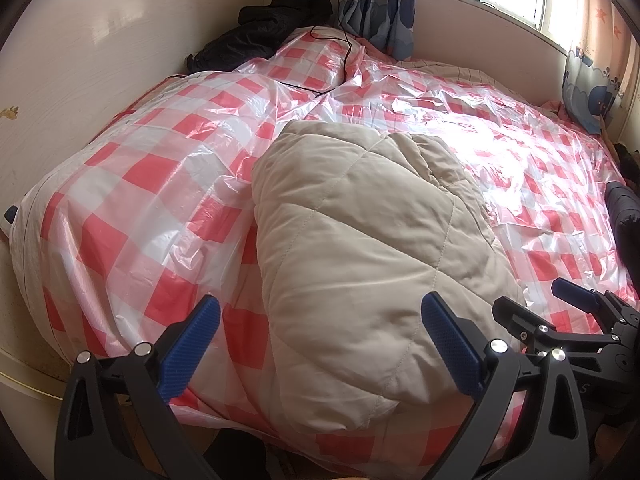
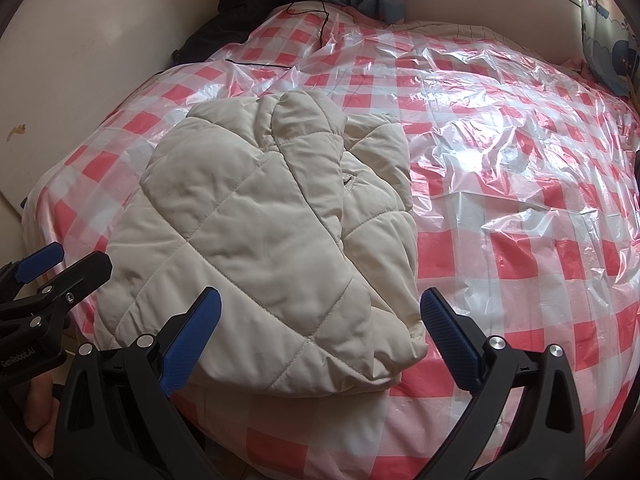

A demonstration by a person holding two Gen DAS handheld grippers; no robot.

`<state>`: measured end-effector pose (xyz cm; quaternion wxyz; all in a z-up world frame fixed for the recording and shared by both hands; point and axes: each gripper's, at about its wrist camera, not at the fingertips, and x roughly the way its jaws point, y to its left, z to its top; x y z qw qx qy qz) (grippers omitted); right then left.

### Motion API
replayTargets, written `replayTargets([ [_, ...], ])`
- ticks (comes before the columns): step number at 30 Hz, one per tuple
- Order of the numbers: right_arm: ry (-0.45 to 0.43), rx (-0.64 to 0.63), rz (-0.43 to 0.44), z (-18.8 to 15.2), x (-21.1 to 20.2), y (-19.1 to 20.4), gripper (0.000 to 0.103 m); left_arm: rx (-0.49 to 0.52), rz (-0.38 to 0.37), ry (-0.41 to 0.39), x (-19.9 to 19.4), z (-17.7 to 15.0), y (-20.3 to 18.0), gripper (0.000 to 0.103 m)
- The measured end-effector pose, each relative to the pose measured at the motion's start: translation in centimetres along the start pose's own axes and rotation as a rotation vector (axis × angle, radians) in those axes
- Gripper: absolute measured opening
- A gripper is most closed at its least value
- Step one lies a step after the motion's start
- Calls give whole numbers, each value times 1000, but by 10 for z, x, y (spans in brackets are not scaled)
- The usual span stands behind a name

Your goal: Fold large clothes

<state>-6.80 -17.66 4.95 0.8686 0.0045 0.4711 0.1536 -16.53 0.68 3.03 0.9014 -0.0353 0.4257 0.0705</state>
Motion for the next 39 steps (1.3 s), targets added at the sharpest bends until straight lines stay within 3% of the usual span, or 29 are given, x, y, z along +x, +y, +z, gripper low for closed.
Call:
replayTargets([
  [6,0,-1,0,0,0,0,96,-3,3,-7,-1,0,-1,96],
  [11,1,-2,-1,0,0,0,96,20,58,-96,-14,-1,-4,96],
  [16,0,-1,0,0,0,0,96,12,20,-42,-6,1,-3,96],
  [39,1,-1,1,-1,1,0,96,6,11,-34,-6,0,-3,96],
])
